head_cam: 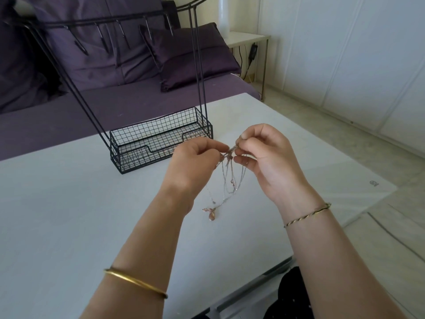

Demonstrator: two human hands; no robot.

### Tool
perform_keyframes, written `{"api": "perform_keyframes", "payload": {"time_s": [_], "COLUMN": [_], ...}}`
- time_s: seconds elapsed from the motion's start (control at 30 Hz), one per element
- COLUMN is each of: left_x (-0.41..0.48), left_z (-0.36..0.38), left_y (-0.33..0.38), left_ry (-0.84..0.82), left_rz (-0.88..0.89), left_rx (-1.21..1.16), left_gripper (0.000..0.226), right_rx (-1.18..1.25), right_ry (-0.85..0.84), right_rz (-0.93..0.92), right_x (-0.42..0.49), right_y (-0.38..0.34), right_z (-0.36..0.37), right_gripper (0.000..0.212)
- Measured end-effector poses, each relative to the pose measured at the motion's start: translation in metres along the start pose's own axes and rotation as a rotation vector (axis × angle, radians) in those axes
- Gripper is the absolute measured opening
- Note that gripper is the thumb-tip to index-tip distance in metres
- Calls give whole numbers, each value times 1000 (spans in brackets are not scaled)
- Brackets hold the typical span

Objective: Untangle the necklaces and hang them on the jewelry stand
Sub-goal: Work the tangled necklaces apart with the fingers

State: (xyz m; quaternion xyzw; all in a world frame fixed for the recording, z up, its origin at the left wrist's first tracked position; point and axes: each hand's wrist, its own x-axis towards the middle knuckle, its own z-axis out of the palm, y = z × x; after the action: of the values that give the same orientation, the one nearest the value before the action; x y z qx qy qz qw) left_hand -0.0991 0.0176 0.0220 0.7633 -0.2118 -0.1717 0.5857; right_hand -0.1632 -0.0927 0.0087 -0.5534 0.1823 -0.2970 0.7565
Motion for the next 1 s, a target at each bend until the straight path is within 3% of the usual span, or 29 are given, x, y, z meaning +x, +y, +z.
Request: {"api": "perform_keyframes", "payload": {"time_s": [0.27, 0.43, 0.53, 0.63, 1.0], "left_x": [0, 3, 2, 2, 2], "left_z": [-1, -1, 0, 1, -3], "left_y": [-4, -4, -4, -3, -5], "left_ry": [8, 67, 84, 88, 37], "left_rz": [78, 86, 103, 102, 53], "left_rx": [55, 6, 16, 46, 74], "left_gripper": [7, 10, 14, 11, 5], "right_rx": [-140, -385, -451, -447, -238], "right_ry": [7, -32, -66, -46, -5], "right_rz": [-84, -104, -120, -132, 41], "right_x": [1, 2, -1, 0, -1], "right_y": [2, 3, 3, 3, -4], "right_z": [-1, -3, -1, -1, -3], "right_gripper": [24, 27, 16, 7, 10]}}
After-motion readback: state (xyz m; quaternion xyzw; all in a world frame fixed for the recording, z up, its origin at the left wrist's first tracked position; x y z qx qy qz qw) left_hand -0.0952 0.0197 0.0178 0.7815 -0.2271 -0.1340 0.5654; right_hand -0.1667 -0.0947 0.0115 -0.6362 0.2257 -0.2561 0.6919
